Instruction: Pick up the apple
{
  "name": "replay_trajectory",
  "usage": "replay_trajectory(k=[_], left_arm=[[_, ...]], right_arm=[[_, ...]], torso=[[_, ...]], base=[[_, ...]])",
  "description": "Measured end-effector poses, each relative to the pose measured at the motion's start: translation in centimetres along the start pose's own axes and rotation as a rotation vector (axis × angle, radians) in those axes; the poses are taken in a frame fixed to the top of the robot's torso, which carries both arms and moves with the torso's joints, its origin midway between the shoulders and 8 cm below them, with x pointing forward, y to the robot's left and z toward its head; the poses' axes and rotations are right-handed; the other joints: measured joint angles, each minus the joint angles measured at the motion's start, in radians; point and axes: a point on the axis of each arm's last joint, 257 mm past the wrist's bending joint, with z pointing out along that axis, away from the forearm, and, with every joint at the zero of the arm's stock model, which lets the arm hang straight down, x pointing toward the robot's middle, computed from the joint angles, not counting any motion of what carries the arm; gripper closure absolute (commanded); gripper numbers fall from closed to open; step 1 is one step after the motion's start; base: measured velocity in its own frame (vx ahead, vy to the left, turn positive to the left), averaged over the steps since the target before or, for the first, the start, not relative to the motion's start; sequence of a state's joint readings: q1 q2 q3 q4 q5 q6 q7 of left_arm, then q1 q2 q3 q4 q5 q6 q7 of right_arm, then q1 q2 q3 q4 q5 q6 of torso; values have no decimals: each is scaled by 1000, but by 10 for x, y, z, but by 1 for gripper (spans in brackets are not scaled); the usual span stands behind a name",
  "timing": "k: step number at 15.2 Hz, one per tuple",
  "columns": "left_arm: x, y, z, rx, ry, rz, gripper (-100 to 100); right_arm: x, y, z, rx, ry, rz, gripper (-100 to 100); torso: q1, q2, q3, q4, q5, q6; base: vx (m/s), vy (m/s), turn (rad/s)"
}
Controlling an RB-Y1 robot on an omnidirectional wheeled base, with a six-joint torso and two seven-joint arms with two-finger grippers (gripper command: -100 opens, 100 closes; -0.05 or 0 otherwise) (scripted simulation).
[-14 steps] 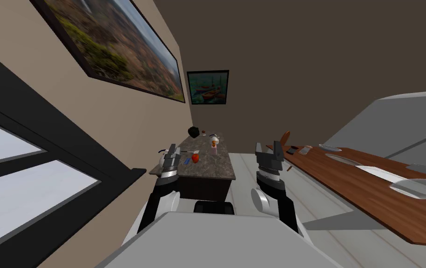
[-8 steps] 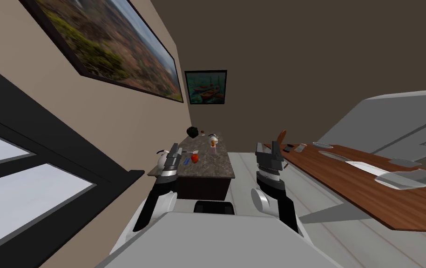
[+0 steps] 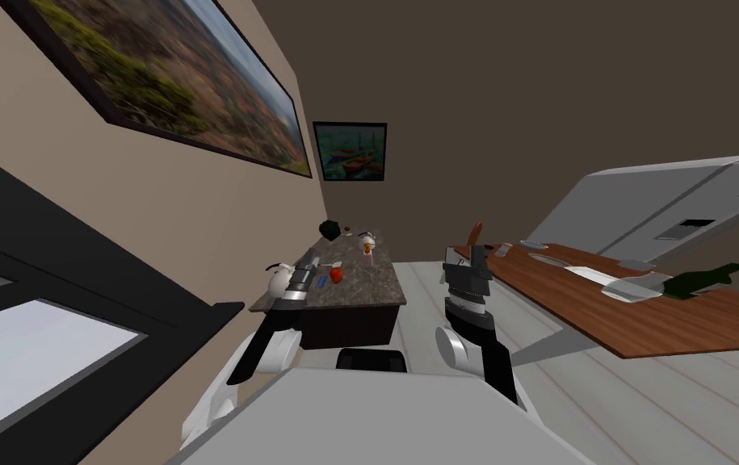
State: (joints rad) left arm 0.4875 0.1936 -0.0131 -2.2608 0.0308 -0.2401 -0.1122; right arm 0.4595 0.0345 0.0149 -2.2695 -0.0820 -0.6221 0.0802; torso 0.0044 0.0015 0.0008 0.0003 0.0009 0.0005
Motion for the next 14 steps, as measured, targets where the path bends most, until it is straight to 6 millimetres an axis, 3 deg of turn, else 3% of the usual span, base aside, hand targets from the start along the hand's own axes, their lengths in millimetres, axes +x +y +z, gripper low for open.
replay_trajectory(k=[14], left_arm=[[1,53,16,-210,88,5,-100]], right_arm=[[0,0,0,0,0,0,0]], torso=[[-1,0,0,0,0,0]], base=[[-21,41,-117]])
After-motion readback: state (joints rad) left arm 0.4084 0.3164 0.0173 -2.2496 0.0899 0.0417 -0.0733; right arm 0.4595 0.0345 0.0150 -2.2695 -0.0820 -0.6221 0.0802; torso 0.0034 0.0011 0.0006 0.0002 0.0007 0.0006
